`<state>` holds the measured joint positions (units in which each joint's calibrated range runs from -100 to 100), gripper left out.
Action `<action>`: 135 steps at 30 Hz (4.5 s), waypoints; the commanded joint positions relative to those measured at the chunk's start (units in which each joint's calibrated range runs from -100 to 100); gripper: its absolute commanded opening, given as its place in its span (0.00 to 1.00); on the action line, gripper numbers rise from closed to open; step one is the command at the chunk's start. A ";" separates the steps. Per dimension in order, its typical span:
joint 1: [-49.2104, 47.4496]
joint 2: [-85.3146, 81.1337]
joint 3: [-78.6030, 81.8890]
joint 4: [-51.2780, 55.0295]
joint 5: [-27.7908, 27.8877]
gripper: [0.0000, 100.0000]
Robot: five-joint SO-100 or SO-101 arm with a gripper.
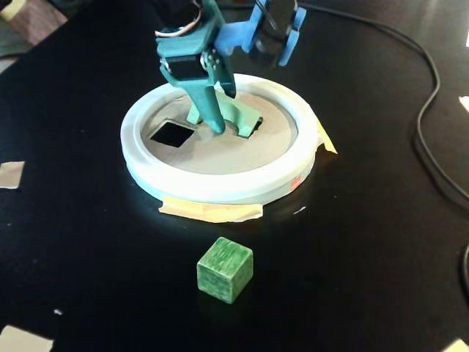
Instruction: Pick up the U shape block and drop it in corresponding U shaped hole
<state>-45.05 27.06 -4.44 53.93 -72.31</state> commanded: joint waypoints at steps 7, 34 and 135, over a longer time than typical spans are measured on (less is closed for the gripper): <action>-0.64 -8.66 -6.03 7.84 0.34 0.66; -1.89 -14.30 -22.79 31.82 35.56 0.67; 2.36 -20.93 51.07 -64.01 45.62 0.66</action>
<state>-46.65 7.00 51.78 -8.24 -27.03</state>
